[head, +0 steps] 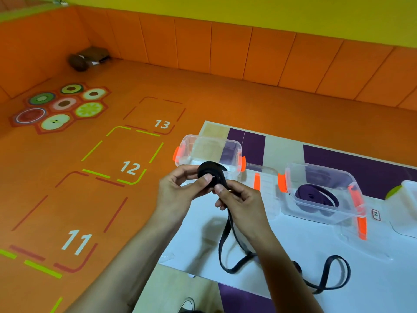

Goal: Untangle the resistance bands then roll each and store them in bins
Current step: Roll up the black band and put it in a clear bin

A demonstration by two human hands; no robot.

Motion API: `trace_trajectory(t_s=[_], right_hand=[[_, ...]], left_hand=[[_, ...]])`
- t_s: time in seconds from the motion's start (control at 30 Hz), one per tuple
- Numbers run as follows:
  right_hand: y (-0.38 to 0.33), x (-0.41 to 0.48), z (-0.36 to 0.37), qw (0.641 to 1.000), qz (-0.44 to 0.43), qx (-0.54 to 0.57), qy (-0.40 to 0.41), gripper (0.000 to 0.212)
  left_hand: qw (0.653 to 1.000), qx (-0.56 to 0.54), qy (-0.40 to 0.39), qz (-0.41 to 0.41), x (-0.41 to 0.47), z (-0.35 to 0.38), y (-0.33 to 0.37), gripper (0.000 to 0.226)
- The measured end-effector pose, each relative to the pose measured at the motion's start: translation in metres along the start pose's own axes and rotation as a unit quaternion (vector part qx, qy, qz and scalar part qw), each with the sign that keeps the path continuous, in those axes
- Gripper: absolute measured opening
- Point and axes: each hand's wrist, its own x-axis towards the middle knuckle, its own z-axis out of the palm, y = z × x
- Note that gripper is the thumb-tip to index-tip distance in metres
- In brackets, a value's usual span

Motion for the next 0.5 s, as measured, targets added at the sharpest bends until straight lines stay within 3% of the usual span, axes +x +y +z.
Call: trace_trajectory(t_s=[0.2, 0.5], right_hand=[[0.003, 0.004, 0.01, 0.997, -0.009, 0.015, 0.081, 0.011], [0.0, 0.011, -0.012, 0.998, -0.028, -0.06, 0.013, 0.01]], left_hand=[[0.998, -0.045, 0.031, -0.011, -0.006, 0.007, -0.008, 0.021], [0.995, 0.048, -0.041, -0.071, -0.001, -0.003, -0.008, 0.016]])
